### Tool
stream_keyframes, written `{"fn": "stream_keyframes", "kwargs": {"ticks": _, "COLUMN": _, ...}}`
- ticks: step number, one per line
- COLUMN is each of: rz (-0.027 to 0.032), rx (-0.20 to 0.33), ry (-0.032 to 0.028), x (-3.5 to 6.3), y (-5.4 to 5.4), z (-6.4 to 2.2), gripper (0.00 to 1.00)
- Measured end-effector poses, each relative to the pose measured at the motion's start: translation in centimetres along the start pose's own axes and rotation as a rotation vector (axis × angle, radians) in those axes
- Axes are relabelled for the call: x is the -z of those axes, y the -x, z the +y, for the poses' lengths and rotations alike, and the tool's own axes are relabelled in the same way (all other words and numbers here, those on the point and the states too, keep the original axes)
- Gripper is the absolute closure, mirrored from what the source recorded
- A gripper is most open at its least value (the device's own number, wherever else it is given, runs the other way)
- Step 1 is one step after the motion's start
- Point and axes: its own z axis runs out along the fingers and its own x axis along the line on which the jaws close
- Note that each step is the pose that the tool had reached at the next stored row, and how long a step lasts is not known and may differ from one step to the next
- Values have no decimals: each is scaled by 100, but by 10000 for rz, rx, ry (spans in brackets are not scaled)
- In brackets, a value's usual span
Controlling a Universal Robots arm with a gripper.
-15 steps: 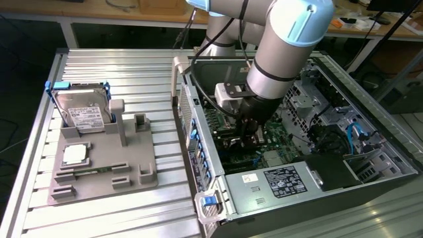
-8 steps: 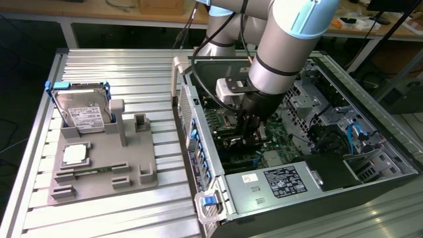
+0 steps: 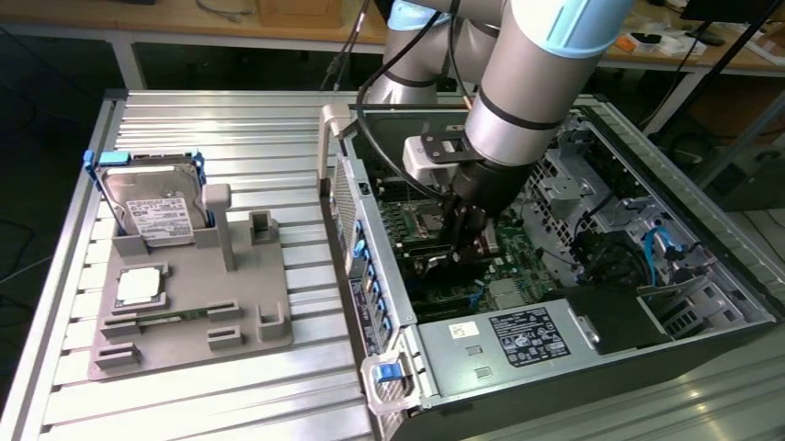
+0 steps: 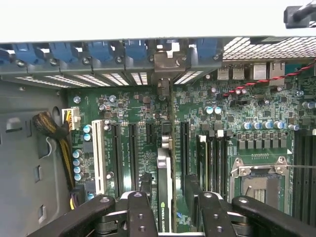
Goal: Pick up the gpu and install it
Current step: 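Insert the gpu into the slot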
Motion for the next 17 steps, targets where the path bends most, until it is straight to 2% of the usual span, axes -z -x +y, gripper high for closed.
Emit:
{"fn": "stream_keyframes", "kwargs": {"ticks": 1, "rz": 1, "rx": 4, "ry": -3, "x": 7, "y": 0, "z": 0, "gripper": 61}}
{"fn": "stream_keyframes", "kwargs": {"ticks": 2, "rz": 0, "rx": 7, "ry": -5, "x": 12, "y": 0, "z": 0, "gripper": 67}}
{"fn": "stream_keyframes", "kwargs": {"ticks": 3, "rz": -2, "rx": 9, "ry": -7, "x": 14, "y": 1, "z": 0, "gripper": 67}}
{"fn": "stream_keyframes", "kwargs": {"ticks": 5, "rz": -1, "rx": 9, "ry": -8, "x": 14, "y": 1, "z": 0, "gripper": 80}}
{"fn": "stream_keyframes", "kwargs": {"ticks": 6, "rz": -1, "rx": 9, "ry": -8, "x": 15, "y": 1, "z": 0, "gripper": 80}}
{"fn": "stream_keyframes", "kwargs": {"ticks": 8, "rz": 2, "rx": 9, "ry": -7, "x": 16, "y": 1, "z": 0, "gripper": 89}}
{"fn": "stream_keyframes", "kwargs": {"ticks": 17, "rz": 2, "rx": 9, "ry": -7, "x": 16, "y": 0, "z": 0, "gripper": 89}}
